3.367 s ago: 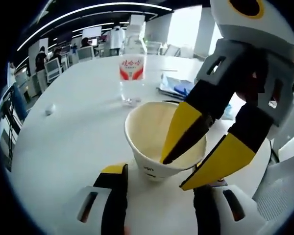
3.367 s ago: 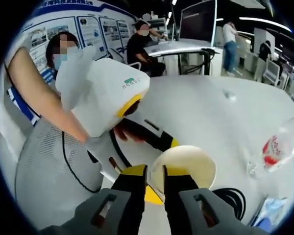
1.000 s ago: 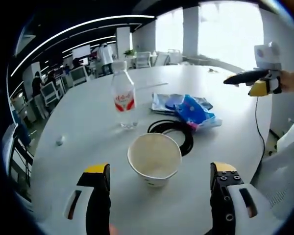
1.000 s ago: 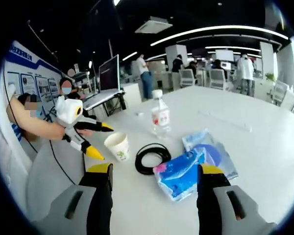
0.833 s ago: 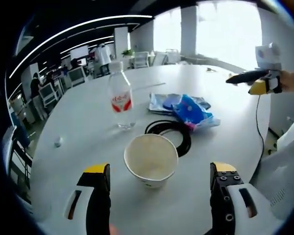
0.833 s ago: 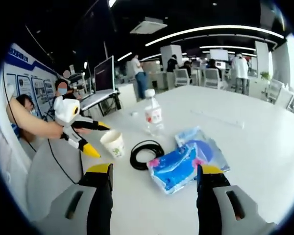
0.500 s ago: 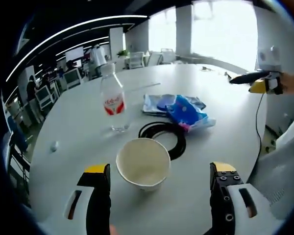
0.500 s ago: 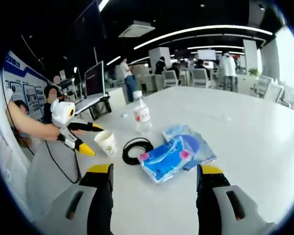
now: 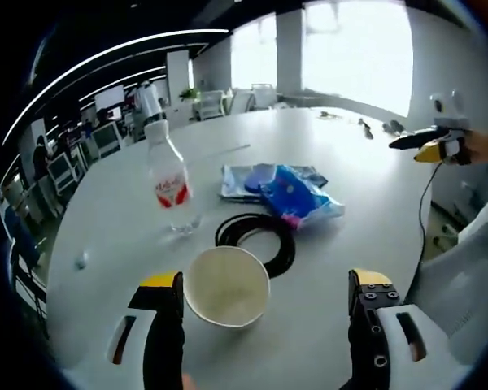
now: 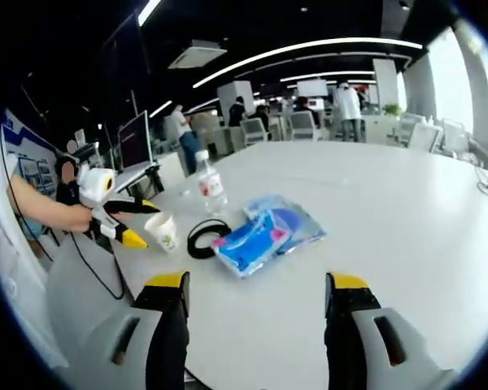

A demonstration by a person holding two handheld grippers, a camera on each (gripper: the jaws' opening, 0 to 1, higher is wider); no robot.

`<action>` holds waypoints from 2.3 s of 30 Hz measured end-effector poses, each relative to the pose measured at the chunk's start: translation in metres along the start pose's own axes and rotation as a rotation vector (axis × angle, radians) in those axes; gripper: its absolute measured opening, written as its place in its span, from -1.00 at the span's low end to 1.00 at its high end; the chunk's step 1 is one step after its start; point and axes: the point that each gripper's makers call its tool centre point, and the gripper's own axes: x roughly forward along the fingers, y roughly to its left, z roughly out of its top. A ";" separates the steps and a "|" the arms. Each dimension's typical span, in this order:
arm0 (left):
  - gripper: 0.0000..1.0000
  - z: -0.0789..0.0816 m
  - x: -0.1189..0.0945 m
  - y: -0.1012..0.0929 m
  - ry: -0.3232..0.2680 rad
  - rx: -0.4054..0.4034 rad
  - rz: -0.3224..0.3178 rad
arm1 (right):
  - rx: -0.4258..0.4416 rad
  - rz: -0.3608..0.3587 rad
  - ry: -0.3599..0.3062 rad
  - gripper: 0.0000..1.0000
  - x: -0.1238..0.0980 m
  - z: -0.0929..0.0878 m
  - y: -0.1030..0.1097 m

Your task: Arrange the tabletop items into an orderly group along one side of the table until the central work area is clear of visible clutter.

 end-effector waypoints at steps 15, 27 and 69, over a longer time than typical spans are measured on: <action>0.58 0.011 -0.008 0.008 -0.035 0.014 0.009 | 0.016 -0.054 0.001 0.31 -0.017 -0.008 -0.002; 0.57 0.024 -0.013 -0.006 -0.092 0.026 0.001 | -0.017 -0.084 0.013 0.30 -0.024 -0.015 -0.011; 0.52 0.054 0.055 -0.081 -0.051 -0.152 0.121 | -0.140 0.235 0.076 0.21 0.065 0.033 -0.078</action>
